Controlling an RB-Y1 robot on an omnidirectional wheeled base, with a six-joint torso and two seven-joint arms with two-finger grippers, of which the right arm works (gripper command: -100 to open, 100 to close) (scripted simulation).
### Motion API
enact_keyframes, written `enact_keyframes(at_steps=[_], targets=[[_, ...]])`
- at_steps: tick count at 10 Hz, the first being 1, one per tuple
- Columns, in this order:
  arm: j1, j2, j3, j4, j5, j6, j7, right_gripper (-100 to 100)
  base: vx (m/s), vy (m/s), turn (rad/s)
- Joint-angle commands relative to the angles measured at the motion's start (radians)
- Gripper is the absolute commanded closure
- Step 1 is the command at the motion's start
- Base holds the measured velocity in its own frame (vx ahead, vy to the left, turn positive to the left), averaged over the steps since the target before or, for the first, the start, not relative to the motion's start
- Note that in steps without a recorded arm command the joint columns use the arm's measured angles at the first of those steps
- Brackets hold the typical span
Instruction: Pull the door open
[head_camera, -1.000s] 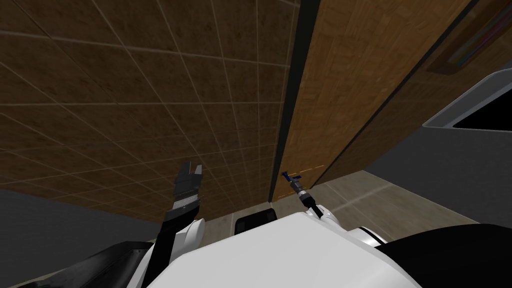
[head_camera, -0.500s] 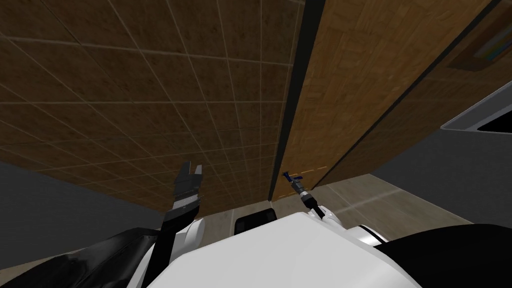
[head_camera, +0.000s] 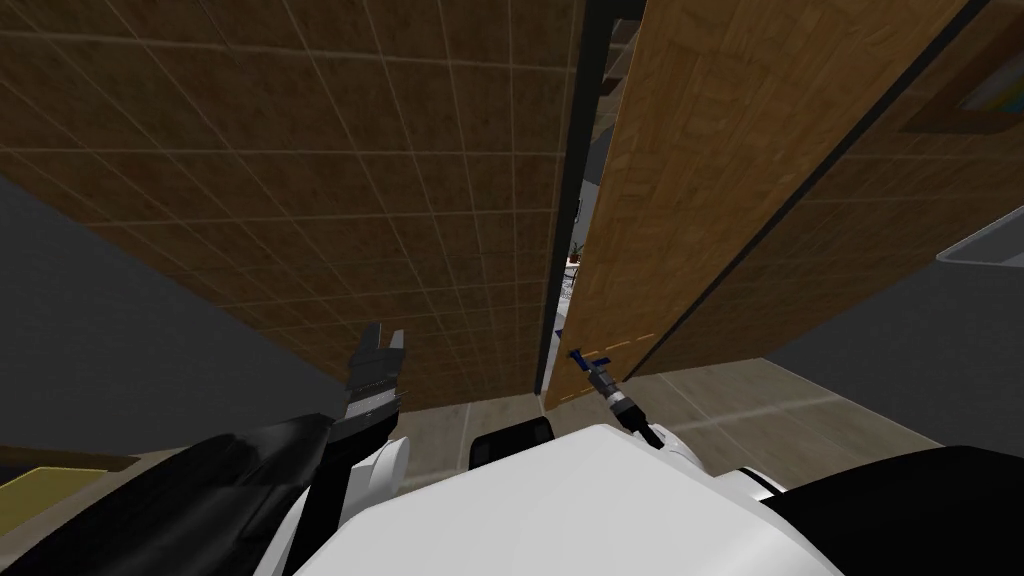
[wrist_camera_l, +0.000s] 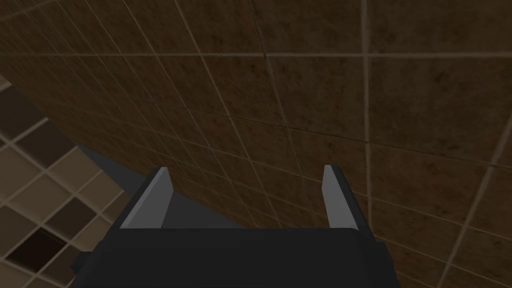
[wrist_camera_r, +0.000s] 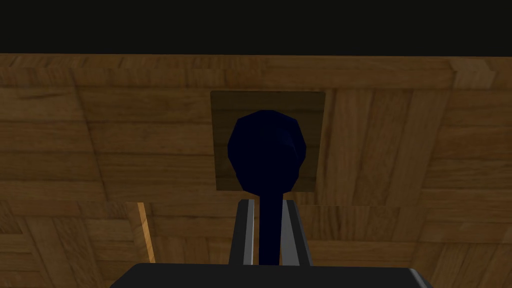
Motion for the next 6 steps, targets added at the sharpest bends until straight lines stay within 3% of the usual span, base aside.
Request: enact_keyframes(at_steps=[1, 3, 5, 6], targets=[[0.017, -0.013, 0.001, 0.008, 0.003, -0.032, -0.012, 100, -0.159, -0.076, 0.173], [0.032, -0.023, 0.002, 0.017, 0.006, -0.060, -0.020, 100, -0.175, -0.065, 0.159], [0.039, -0.027, 0.003, 0.021, 0.008, -0.074, -0.024, 100, -0.085, -0.016, 0.039], [0.039, -0.023, 0.006, 0.014, 0.009, -0.060, -0.023, 100, -0.039, -0.005, 0.014]])
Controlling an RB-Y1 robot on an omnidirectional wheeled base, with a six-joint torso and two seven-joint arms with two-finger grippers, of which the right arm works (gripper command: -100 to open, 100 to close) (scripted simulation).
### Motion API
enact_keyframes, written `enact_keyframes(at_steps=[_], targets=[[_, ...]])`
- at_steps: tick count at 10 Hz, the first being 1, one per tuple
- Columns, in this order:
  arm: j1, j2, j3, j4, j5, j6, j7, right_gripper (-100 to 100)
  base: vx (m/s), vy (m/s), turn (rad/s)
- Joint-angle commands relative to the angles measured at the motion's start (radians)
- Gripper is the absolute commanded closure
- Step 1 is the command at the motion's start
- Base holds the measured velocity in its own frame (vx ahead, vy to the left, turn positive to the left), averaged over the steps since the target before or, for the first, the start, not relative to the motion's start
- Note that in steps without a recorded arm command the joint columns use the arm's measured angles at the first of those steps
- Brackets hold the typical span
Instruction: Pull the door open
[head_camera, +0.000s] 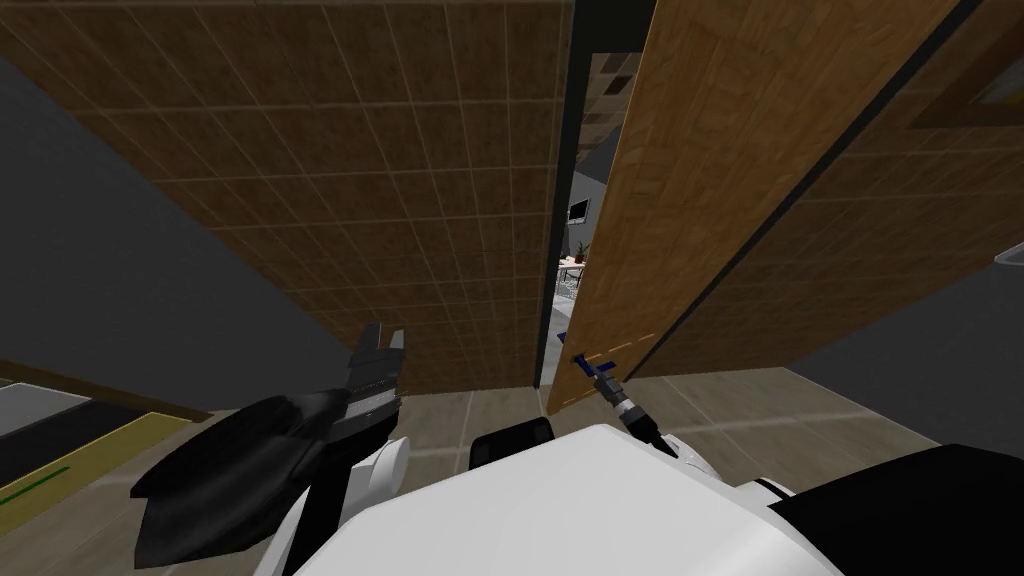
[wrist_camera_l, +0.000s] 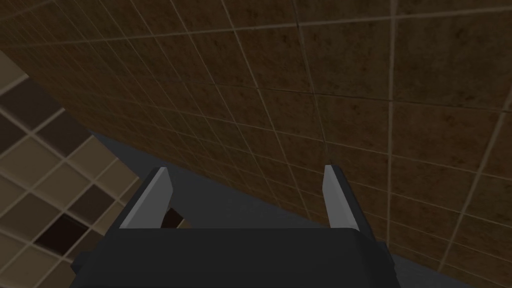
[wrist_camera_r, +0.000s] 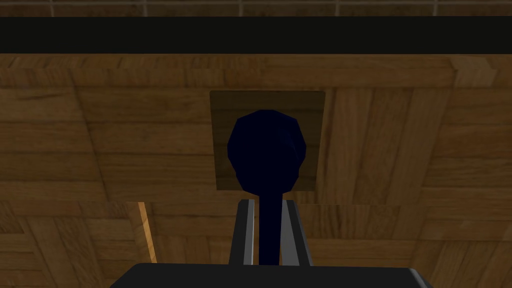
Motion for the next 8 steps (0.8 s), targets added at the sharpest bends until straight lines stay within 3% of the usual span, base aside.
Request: enact_keyframes(at_steps=[1, 8], targets=[[0.003, -0.003, -0.001, 0.008, 0.001, -0.014, -0.002, 100, -0.112, -0.029, 0.169], [0.021, -0.016, -0.006, 0.052, 0.008, -0.086, -0.010, 100, -0.210, -0.088, 0.189]])
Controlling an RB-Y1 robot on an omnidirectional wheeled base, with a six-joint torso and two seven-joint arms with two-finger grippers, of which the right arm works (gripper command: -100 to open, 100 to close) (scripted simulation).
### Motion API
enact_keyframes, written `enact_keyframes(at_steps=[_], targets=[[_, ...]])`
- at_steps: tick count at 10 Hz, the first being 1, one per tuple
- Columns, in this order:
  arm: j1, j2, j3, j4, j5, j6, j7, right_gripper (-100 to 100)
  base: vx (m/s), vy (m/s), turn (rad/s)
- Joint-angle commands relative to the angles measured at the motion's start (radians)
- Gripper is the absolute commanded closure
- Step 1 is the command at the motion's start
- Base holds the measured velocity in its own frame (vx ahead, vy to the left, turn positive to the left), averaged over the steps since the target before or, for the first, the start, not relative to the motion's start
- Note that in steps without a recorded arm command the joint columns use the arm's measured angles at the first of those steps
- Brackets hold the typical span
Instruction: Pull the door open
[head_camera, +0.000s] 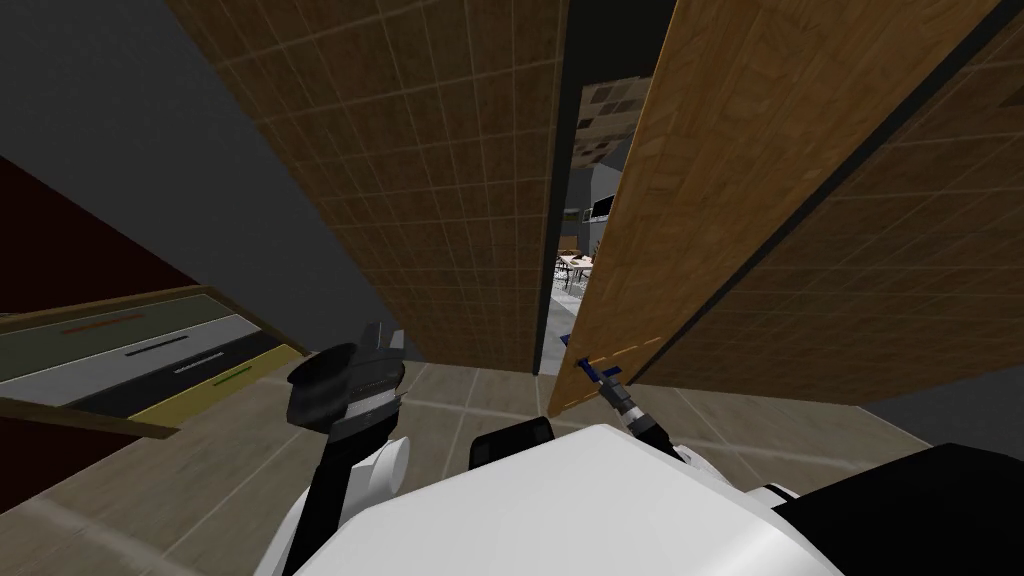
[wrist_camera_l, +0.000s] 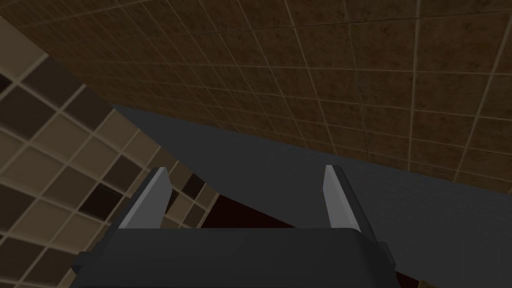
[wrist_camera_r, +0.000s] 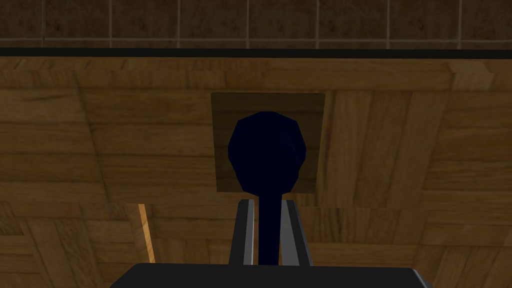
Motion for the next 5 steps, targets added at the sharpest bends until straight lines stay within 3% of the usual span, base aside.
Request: enact_keyframes(at_steps=[1, 3, 5], targets=[[0.005, -0.005, -0.003, 0.012, 0.001, -0.023, -0.002, 100, -0.251, -0.096, 0.253], [0.010, -0.009, -0.004, 0.023, 0.002, -0.040, -0.004, 100, -0.200, -0.066, 0.129], [-0.006, 0.000, 0.008, 0.019, -0.010, -0.012, 0.007, 100, -0.125, -0.034, 0.080]])
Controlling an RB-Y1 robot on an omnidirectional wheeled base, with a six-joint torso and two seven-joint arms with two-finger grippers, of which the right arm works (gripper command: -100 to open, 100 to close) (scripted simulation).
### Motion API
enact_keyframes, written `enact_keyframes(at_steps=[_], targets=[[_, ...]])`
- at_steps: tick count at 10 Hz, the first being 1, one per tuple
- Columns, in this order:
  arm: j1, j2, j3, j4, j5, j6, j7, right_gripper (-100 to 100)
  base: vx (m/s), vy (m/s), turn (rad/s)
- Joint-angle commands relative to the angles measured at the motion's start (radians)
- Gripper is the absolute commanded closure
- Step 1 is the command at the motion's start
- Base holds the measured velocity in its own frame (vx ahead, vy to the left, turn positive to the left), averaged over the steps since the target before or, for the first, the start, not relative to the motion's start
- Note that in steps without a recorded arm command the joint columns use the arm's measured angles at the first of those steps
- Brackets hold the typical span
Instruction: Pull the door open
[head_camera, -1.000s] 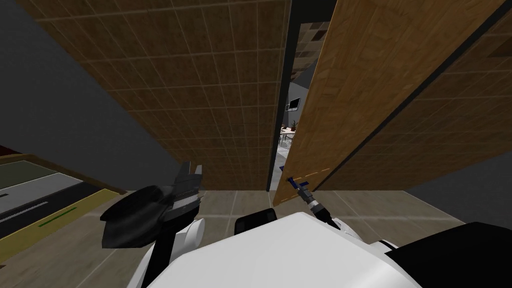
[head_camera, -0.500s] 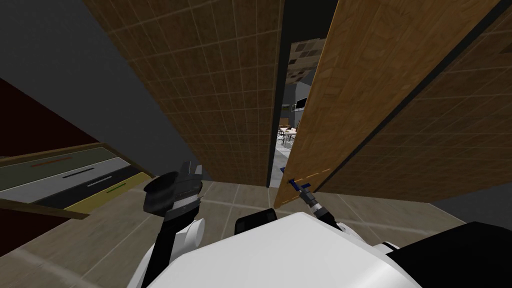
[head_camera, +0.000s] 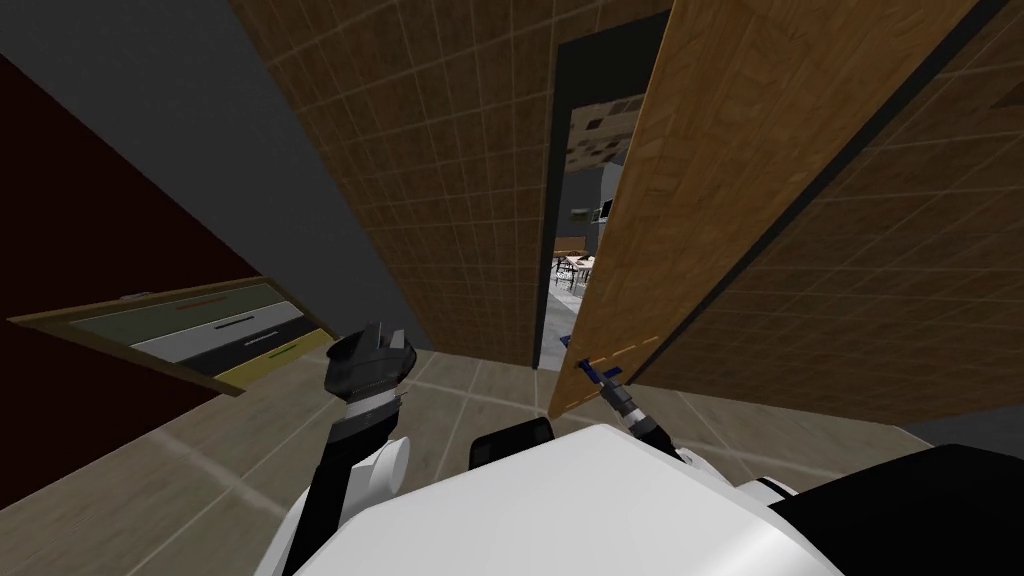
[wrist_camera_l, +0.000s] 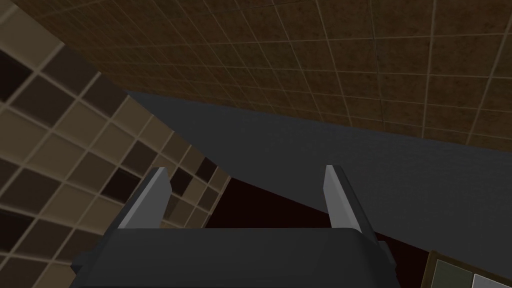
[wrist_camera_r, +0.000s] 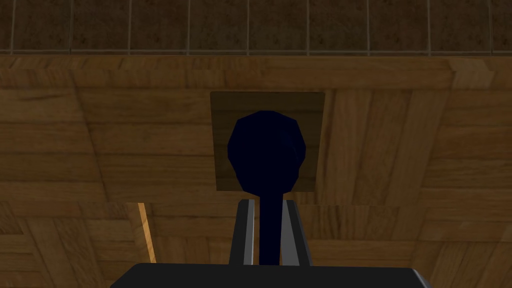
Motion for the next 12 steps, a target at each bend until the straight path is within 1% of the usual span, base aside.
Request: enact_keyframes(at_steps=[1, 2, 3, 5, 6, 7, 8, 9, 10, 11, 12], targets=[[0.013, 0.001, 0.004, -0.040, -0.007, 0.026, 0.003, 100, -0.183, -0.060, 0.150], [0.013, 0.001, 0.004, -0.040, -0.007, 0.026, 0.003, 100, -0.079, -0.031, 0.014], [-0.001, 0.004, 0.014, -0.050, -0.024, 0.053, 0.013, 100, -0.179, -0.065, 0.171], [-0.008, 0.006, 0.020, -0.054, -0.033, 0.066, 0.018, 100, -0.171, -0.077, 0.133], [-0.015, 0.008, 0.025, -0.059, -0.042, 0.080, 0.023, 100, -0.153, -0.047, 0.106], [-0.027, 0.011, 0.034, -0.068, -0.056, 0.102, 0.032, 100, -0.220, -0.082, 0.198], [-0.035, 0.013, 0.041, -0.073, -0.066, 0.117, 0.037, 100, -0.287, -0.083, 0.264], [-0.047, 0.016, 0.050, -0.082, -0.081, 0.141, 0.046, 100, -0.247, -0.096, 0.209], [-0.056, 0.018, 0.057, -0.088, -0.092, 0.157, 0.052, 100, -0.249, -0.071, 0.178], [-0.056, 0.018, 0.057, -0.088, -0.092, 0.157, 0.052, 100, -0.173, -0.052, 0.059], [-0.056, 0.018, 0.057, -0.088, -0.092, 0.157, 0.052, 100, -0.057, -0.024, -0.023]])
